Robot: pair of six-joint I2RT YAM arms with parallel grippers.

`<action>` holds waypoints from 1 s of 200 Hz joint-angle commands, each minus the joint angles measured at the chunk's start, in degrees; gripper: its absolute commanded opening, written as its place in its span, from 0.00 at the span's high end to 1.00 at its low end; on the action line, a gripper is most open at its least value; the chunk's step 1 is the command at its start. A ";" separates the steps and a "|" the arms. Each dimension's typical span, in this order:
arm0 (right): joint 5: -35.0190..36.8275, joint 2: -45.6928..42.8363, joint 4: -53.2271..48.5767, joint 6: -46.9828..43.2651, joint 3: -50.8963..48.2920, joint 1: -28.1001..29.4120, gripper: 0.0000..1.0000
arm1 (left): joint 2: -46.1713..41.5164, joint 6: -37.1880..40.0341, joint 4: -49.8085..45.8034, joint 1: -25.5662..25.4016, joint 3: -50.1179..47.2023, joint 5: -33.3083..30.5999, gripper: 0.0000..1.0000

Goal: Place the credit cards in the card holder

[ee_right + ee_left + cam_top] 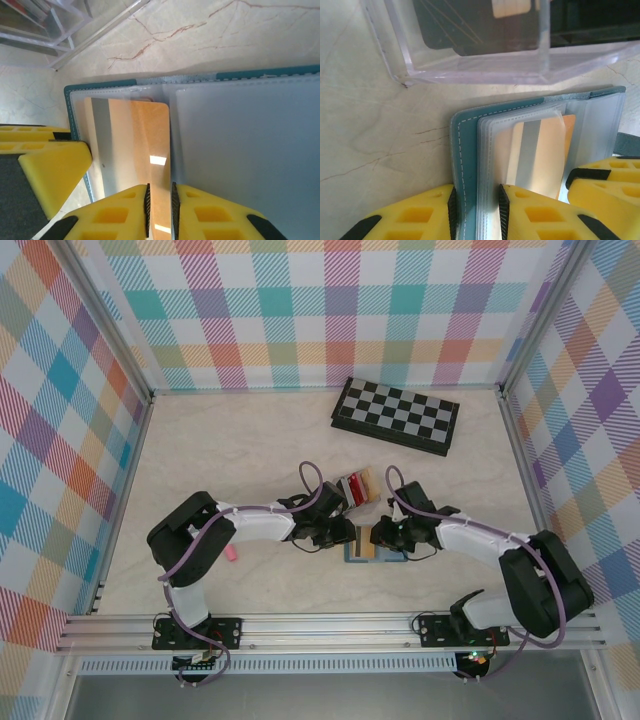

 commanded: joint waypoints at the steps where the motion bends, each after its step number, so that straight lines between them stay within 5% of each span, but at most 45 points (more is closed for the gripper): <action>1: -0.36 1.85 -0.21 -0.89 1.97 0.32 0.81 | 0.36 0.53 -1.79 -0.70 -1.23 -0.47 0.72; 93: -7.99 5.67 5.10 -3.05 4.43 0.38 0.84 | 0.05 0.62 -1.34 -0.70 -1.24 -0.09 0.70; 155: -5.37 4.92 1.97 -4.72 5.71 0.34 0.85 | -2.05 0.29 -0.89 -0.69 -2.21 -2.05 0.51; 200: -7.63 6.06 3.86 -5.31 5.55 0.33 0.85 | -2.20 -0.23 -0.32 -0.61 -2.54 -2.57 0.48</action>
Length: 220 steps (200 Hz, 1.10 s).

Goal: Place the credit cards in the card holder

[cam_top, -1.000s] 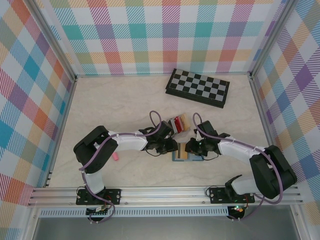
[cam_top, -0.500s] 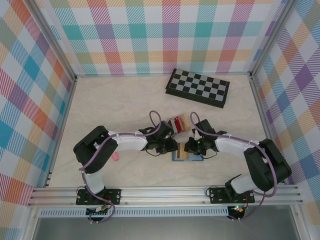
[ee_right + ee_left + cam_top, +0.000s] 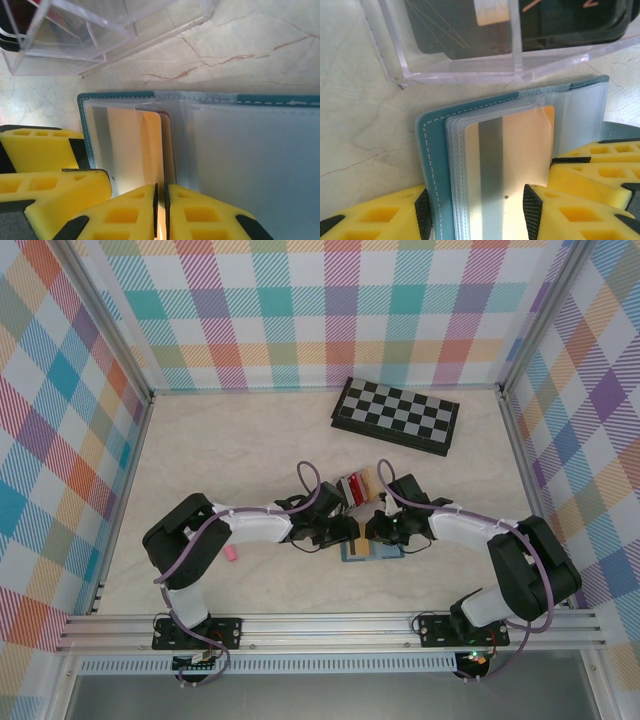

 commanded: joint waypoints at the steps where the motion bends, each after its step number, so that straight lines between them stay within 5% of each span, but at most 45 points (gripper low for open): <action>1: -3.77 1.04 2.73 -1.52 1.59 0.39 0.85 | -0.57 -0.17 -1.86 -0.56 -1.13 -1.64 0.48; 53: 3.29 -2.90 -7.45 -2.44 4.34 0.39 0.76 | -1.08 -0.39 -4.35 -0.56 -1.19 -3.66 0.52; 116: 29.21 -11.65 -28.90 -4.68 10.09 -0.20 0.42 | -1.89 -0.31 -5.55 -0.40 -1.30 -3.85 0.45; 220: 22.65 5.66 -24.77 -7.70 11.45 -1.19 0.37 | 0.06 -1.04 -5.22 0.05 0.23 -0.96 0.42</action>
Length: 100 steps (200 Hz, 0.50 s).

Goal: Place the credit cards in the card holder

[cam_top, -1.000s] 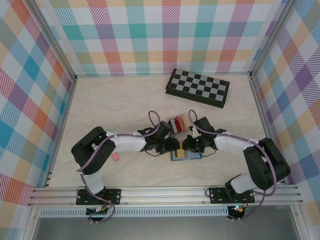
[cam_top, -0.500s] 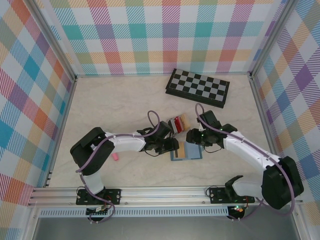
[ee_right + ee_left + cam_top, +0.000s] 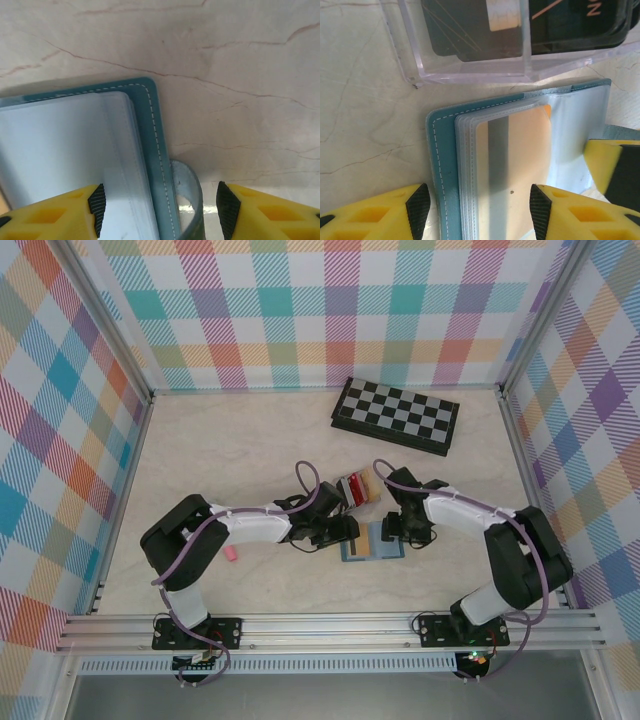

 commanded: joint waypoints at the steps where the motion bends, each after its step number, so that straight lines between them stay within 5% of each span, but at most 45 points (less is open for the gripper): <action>1: -1.45 1.63 0.94 -1.57 1.58 -0.36 0.38 | 0.83 -0.67 -3.71 0.14 0.14 0.28 0.42; 52: -8.60 1.87 5.26 -3.23 -0.06 -0.30 0.56 | 0.49 -2.51 -0.76 0.47 -1.00 2.23 0.43; 100: -11.40 1.21 6.59 -3.37 -1.07 -0.30 0.62 | -2.01 -6.97 6.61 1.79 -4.26 5.34 0.45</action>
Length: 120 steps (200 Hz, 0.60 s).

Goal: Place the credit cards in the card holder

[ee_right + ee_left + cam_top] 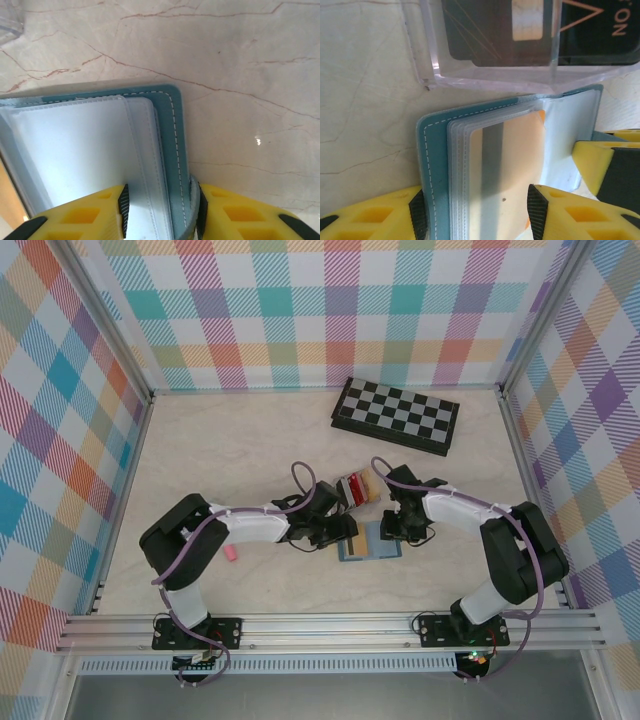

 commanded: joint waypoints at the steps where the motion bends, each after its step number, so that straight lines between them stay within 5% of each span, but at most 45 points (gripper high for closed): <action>1: -5.28 -0.24 3.16 -0.73 -1.37 0.37 0.62 | -1.62 -2.93 3.18 0.49 -2.25 2.77 0.45; 120: -10.40 -1.07 7.16 0.96 -3.19 0.37 0.64 | -6.31 -1.49 1.74 0.78 -0.48 4.48 0.56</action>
